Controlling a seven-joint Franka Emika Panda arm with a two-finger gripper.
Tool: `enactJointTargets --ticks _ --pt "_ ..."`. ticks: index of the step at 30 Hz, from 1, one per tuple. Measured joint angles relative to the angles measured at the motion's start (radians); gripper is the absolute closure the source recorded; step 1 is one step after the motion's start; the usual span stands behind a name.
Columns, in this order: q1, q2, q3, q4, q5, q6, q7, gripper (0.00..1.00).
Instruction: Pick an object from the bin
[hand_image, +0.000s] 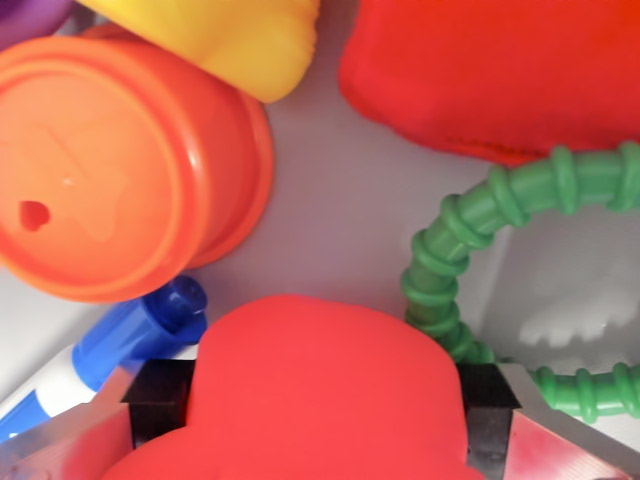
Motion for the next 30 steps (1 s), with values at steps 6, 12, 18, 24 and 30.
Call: enactJointTargets --ticks 6,12,18,24,30 --pt "0.000 0.000 0.000 0.007 0.000 0.000 0.000 1.00" --pt "-0.004 -0.009 0.003 -0.006 0.000 -0.009 0.000 1.00" --pt "-0.019 -0.052 0.019 -0.018 0.000 -0.042 -0.001 1.00" --pt "-0.052 -0.110 0.051 -0.033 0.002 -0.087 -0.005 1.00" --pt "-0.102 -0.186 0.109 -0.049 0.031 -0.148 -0.027 1.00"
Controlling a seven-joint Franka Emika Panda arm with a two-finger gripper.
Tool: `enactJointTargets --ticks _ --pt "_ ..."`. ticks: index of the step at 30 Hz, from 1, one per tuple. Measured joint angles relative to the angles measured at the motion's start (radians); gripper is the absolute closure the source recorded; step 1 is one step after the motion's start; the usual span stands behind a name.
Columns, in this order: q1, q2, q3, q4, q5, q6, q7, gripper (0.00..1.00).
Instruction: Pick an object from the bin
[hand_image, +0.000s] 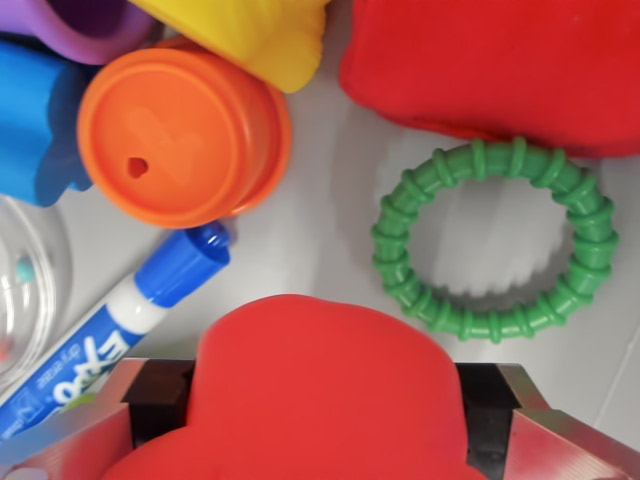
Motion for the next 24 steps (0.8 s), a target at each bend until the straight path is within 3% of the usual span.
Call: enactJointTargets --ticks 4,5,8,11,17,24 --pt "-0.029 -0.061 0.042 -0.012 0.055 -0.052 -0.039 1.00" --pt "-0.030 -0.069 0.046 -0.013 0.062 -0.059 -0.045 1.00" --pt "-0.033 -0.119 0.062 -0.020 0.108 -0.103 -0.077 1.00" --pt "-0.029 -0.172 0.066 -0.026 0.145 -0.151 -0.103 1.00" --pt "-0.015 -0.273 0.066 -0.032 0.186 -0.247 -0.132 1.00" --pt "-0.004 -0.390 0.060 -0.033 0.207 -0.369 -0.147 1.00"
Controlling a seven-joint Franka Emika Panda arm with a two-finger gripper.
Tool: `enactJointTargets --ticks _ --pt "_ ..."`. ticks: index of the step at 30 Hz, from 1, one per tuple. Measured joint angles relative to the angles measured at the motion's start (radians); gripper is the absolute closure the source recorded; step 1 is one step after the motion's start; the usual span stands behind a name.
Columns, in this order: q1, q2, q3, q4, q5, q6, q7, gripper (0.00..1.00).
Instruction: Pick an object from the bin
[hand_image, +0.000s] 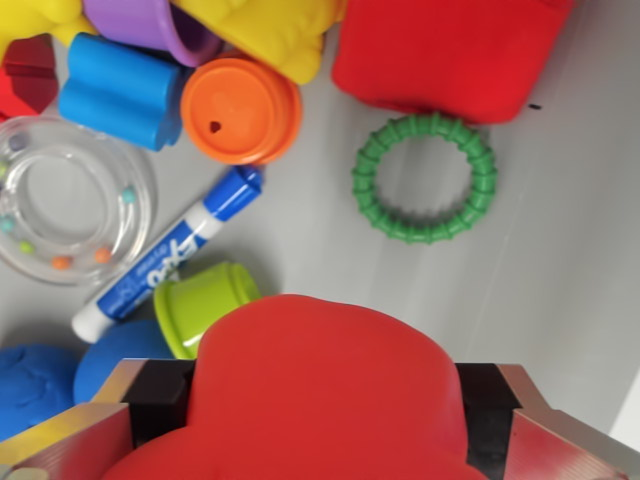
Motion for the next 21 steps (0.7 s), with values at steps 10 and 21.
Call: enactJointTargets --ticks 10,21 --pt "0.009 -0.144 -0.008 0.014 0.010 -0.166 -0.008 1.00" --pt "0.013 -0.261 -0.017 0.048 0.011 -0.327 -0.009 1.00"
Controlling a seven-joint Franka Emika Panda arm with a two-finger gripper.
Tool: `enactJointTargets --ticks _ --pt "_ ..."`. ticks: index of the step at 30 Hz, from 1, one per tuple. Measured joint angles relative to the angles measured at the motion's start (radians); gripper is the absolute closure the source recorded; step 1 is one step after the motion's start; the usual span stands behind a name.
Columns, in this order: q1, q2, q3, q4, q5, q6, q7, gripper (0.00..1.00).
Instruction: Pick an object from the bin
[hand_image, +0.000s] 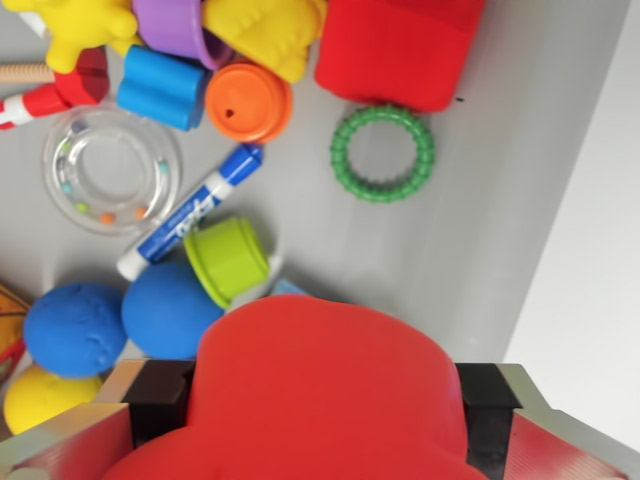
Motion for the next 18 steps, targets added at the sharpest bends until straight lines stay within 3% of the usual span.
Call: enactJointTargets --ticks 18 --pt "0.000 -0.103 -0.008 0.059 0.000 -0.176 -0.002 1.00"
